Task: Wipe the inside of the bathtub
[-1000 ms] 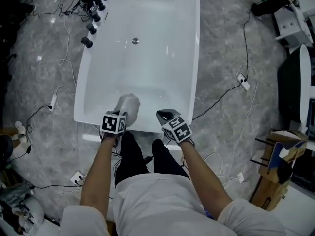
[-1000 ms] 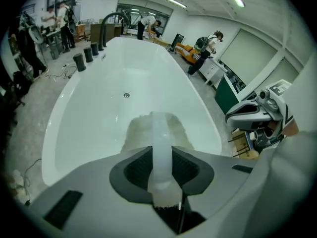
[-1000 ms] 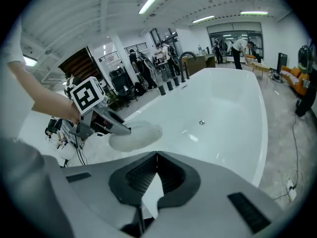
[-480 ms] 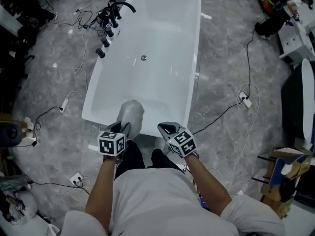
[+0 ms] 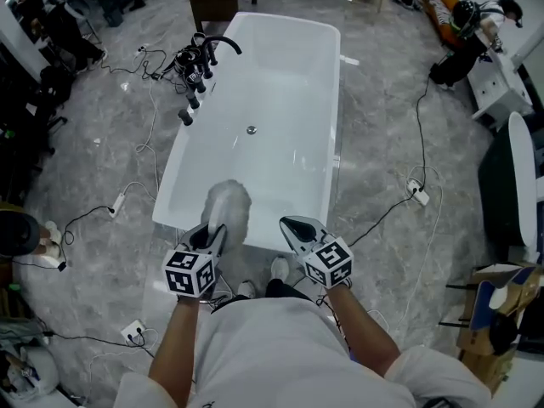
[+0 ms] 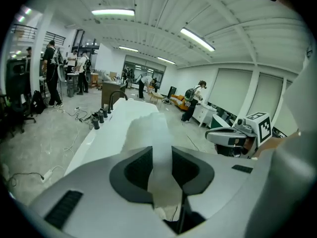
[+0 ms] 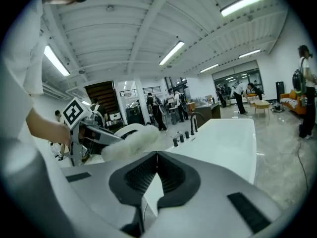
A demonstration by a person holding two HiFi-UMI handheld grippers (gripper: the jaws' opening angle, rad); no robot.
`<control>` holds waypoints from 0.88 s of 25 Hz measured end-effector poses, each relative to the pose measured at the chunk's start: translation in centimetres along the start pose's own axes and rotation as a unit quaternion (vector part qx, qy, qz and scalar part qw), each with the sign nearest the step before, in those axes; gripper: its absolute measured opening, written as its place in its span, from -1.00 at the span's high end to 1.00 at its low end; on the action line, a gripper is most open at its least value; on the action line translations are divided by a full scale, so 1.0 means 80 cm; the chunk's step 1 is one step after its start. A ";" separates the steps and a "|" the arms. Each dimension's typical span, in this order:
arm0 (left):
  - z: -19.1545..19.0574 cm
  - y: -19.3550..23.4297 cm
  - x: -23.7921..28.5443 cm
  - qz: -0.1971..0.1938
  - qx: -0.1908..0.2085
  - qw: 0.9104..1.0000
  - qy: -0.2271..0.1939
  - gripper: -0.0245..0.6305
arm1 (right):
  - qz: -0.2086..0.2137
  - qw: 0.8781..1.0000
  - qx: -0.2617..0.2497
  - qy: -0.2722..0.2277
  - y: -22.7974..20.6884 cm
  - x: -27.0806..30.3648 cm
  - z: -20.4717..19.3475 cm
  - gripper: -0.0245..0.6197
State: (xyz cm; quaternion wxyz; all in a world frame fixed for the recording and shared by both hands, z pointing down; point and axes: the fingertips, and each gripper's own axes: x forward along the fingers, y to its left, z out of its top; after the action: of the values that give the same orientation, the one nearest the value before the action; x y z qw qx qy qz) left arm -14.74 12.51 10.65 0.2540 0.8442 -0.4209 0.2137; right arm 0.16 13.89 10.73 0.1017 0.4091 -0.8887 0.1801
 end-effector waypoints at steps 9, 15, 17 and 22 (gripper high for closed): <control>0.007 0.017 -0.076 -0.020 0.012 0.998 -0.064 0.61 | -0.058 0.995 0.010 -0.076 0.059 -0.050 0.060 0.86; -0.009 0.023 -0.100 -0.037 0.014 0.996 -0.077 0.61 | -0.084 0.993 0.014 -0.080 0.095 -0.067 0.052 0.87; -0.013 0.026 -0.105 -0.039 0.014 0.996 -0.080 0.61 | -0.089 0.993 0.013 -0.078 0.107 -0.070 0.047 0.87; -0.012 0.023 -0.115 -0.041 0.021 0.994 -0.098 0.61 | -0.091 0.993 0.010 -0.072 0.120 -0.072 0.034 0.87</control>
State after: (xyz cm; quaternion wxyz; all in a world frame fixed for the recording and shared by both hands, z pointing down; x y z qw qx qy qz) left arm -21.46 17.70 6.61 0.2021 0.8830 -0.4037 0.1285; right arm -3.53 22.53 4.11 0.0495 0.5009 -0.8511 0.1490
